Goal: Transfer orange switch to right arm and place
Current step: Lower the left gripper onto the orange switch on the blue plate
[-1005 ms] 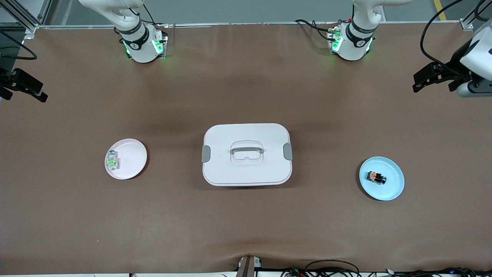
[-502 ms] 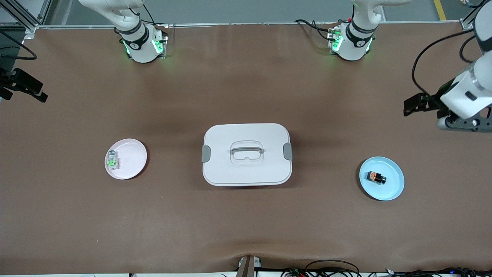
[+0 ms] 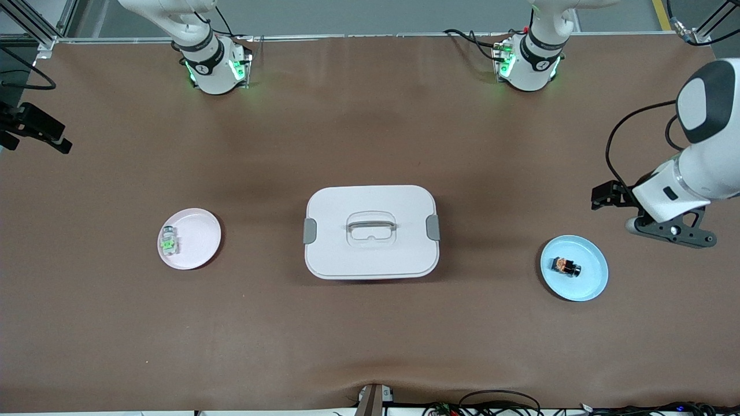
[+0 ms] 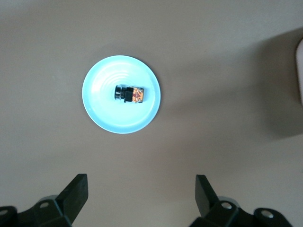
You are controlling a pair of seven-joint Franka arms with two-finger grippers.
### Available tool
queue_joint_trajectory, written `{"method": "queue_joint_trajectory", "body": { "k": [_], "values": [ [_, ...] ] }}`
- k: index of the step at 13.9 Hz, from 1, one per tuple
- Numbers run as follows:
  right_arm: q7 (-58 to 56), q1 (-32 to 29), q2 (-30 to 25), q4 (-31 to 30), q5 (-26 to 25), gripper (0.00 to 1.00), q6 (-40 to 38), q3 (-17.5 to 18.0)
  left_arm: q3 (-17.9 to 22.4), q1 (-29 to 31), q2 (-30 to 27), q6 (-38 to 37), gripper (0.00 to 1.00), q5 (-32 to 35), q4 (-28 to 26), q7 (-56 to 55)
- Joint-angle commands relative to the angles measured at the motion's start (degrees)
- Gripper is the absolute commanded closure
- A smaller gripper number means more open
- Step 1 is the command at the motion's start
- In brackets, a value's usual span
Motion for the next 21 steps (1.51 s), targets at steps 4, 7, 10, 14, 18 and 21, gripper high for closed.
{"method": "queue_joint_trajectory", "body": {
  "k": [4, 7, 10, 14, 18, 21],
  "values": [
    [0.0, -0.03, -0.21, 0.04, -0.62, 0.0, -0.11, 0.15, -0.35, 0.23, 6.15, 6.45, 0.0, -0.5, -0.85, 11.52],
    [0.0, -0.03, -0.21, 0.04, -0.62, 0.0, -0.11, 0.15, -0.35, 0.05, 7.13, 12.76, 0.0, -0.41, -4.96, 13.92],
    [0.09, -0.03, -0.21, 0.04, -0.62, 0.0, 0.42, 0.15, -0.44, -0.04, 7.91, 21.37, 0.0, -0.24, -10.5, 14.18],
    [0.18, -0.03, -0.21, 0.04, -0.62, 0.0, 0.33, 0.15, -0.35, 0.4, 11.78, 25.43, 0.0, 0.29, -10.96, 14.71],
    [0.09, 0.06, -0.21, 0.04, -0.62, 0.0, 0.33, 0.15, -0.09, 0.66, 15.64, 30.09, 0.0, 1.6, -10.87, 14.71],
    [0.18, -0.11, -0.21, -0.04, -0.62, 0.0, 0.15, 0.15, -0.09, 0.75, 18.37, 34.13, 0.0, 3.11, -10.6, 14.36]
  ]
}}
